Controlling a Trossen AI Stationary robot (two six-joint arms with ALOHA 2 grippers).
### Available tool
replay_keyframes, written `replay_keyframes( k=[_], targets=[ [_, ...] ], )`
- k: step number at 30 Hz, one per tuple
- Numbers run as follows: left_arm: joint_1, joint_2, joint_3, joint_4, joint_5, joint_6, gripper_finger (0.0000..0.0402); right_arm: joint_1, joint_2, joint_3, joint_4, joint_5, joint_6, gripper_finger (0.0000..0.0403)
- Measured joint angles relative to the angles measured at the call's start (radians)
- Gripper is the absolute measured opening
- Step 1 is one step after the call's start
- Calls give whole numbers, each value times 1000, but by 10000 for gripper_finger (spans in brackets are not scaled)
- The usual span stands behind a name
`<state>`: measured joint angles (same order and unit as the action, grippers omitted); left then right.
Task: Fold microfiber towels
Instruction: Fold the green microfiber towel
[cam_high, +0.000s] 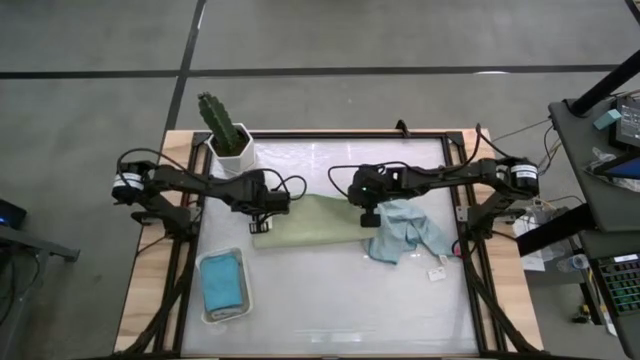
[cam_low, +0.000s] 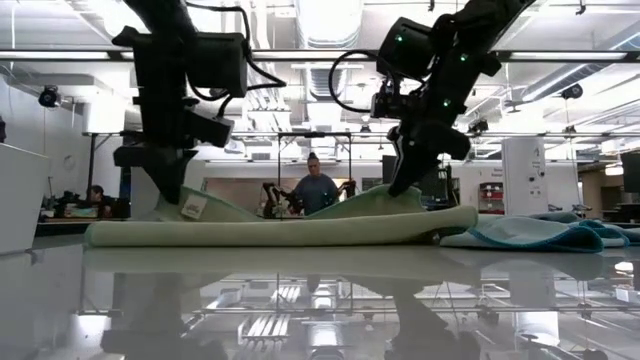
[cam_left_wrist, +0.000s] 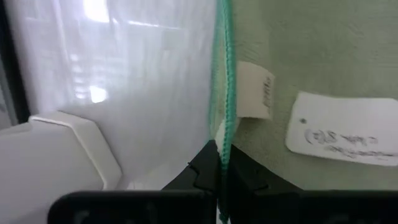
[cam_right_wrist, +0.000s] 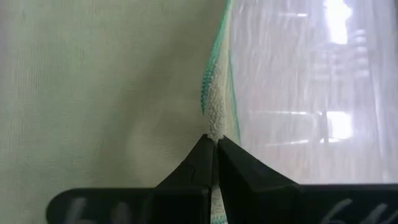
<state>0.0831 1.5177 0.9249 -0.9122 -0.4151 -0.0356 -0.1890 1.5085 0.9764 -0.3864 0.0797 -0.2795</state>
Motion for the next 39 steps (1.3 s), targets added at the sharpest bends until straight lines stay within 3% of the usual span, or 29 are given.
replay_keyframes(
  k=[6,15,20,24,31,39],
  targets=[
    [3,0,-8,16,-68,-2,0,0,0,7,-2,49,2,9],
    [3,0,-71,76,-69,-10,0,0,0,5,6,86,-9,13],
    [3,0,-87,93,-66,-22,0,0,0,4,18,89,-9,46],
    [3,0,-88,93,-66,-37,3,-1,0,4,33,159,-10,85],
    [3,0,-92,94,-128,-40,73,-2,1,12,25,179,-12,127],
    [3,-13,-72,29,-144,-37,159,-1,0,12,-14,157,46,141]
  ],
)
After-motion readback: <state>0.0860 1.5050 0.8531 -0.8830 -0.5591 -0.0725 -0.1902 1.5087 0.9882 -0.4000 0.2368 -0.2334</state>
